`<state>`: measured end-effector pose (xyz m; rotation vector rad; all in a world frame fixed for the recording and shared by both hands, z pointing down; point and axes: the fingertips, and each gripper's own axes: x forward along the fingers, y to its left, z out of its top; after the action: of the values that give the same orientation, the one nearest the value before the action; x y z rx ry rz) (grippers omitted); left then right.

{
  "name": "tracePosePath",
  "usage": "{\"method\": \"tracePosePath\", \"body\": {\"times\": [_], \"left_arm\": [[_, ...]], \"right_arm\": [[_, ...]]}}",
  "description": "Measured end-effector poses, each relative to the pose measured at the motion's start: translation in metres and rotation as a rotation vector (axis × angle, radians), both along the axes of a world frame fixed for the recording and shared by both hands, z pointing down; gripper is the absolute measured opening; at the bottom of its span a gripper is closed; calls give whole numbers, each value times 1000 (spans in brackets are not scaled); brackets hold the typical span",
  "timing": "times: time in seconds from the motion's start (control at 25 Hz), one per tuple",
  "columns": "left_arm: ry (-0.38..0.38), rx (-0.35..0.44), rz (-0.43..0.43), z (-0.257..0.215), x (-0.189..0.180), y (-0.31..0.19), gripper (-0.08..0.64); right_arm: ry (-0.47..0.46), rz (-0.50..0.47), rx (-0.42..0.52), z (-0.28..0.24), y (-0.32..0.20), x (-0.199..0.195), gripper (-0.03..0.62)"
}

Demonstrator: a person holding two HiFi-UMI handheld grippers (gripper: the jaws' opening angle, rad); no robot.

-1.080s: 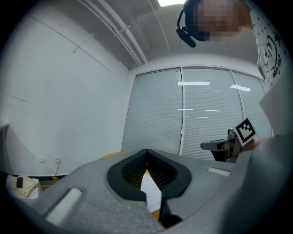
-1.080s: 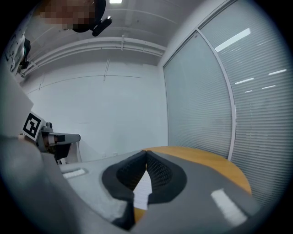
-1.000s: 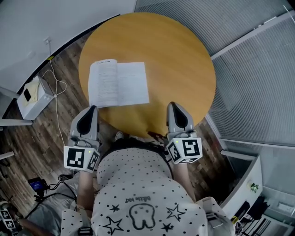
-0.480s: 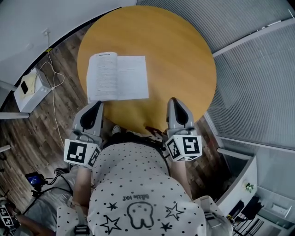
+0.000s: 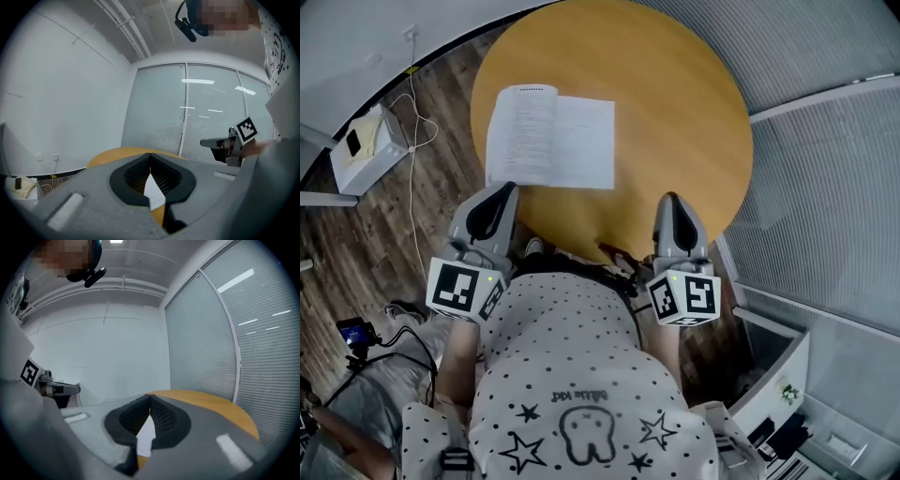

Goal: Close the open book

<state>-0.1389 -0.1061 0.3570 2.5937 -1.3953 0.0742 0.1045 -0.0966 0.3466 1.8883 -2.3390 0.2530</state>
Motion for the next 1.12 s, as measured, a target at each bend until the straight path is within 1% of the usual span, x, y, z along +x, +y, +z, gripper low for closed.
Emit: {"method": "tracePosePath", "body": {"times": [0.2,0.36,0.44,0.52,0.68,0.8,0.88,0.96,1.12], "left_arm": [[-45,-16,-8,7,-3,3,9],[-51,-41,-11,19,-7,4,19],[-51,-69,-12,27,-8,4,88],[-22,-107,-31,33,-10,5,104],[107,-198,-83,48,-23,1,109],[182,-268,-92,63,-26,0,110],[255,-309,-99,75,-27,-2,109],[353,-360,-118,91,-29,-3,110],[615,-483,-171,125,-29,-5,132]], "right_arm": [[-7,-8,0,1,-3,-4,5],[-15,-14,7,5,-5,-8,5],[-15,-14,-1,10,-5,-8,5],[-11,-13,-15,13,-4,-6,5],[-5,-23,-38,19,-4,-9,5],[-2,-39,-59,23,-4,-14,5],[8,-54,-76,25,-4,-19,5],[19,-70,-101,31,-3,-24,5],[40,-108,-149,41,0,-36,5]]}}
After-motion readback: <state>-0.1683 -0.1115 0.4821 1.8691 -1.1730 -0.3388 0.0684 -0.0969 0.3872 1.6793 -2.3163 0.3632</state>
